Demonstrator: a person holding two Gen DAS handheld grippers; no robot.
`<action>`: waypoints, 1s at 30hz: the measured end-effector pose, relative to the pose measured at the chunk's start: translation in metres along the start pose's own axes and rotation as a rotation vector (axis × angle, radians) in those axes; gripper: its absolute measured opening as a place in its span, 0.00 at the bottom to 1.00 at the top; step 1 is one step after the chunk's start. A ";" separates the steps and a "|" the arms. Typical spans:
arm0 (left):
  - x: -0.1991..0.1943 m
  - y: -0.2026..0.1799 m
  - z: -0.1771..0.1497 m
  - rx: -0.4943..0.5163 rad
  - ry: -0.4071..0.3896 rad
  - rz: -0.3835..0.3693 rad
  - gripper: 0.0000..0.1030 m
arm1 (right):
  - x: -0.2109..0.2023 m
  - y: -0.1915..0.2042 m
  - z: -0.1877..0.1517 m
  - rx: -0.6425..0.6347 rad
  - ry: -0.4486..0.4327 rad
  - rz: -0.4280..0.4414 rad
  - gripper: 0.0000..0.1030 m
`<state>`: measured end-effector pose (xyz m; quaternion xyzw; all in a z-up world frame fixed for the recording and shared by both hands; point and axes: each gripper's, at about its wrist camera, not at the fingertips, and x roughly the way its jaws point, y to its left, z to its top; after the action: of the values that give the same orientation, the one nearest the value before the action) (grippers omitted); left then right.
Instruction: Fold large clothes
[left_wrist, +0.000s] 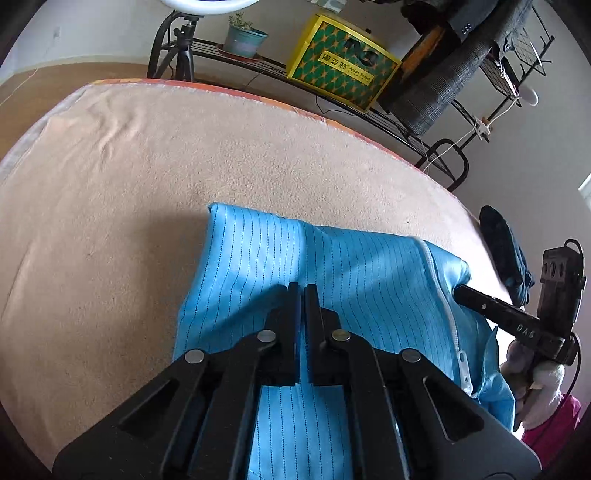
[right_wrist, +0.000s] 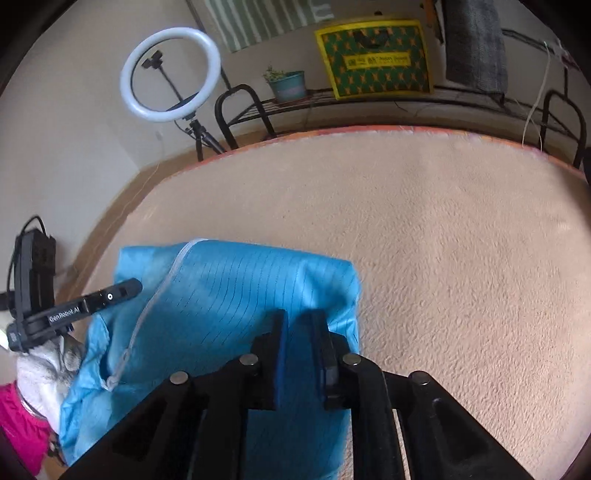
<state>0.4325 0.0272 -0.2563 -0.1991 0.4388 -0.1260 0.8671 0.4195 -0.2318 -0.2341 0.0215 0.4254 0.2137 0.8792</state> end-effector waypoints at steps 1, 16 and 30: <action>-0.001 0.000 0.000 0.003 0.003 0.008 0.04 | -0.003 -0.003 0.001 0.011 0.008 -0.002 0.09; -0.047 0.014 -0.004 -0.026 -0.017 -0.040 0.04 | -0.037 -0.045 0.017 0.209 0.020 0.125 0.51; -0.020 -0.002 -0.020 0.075 0.004 0.028 0.04 | 0.017 -0.083 0.016 0.473 -0.040 0.464 0.14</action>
<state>0.4043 0.0284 -0.2518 -0.1600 0.4381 -0.1304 0.8749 0.4711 -0.2982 -0.2550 0.3255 0.4295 0.3029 0.7860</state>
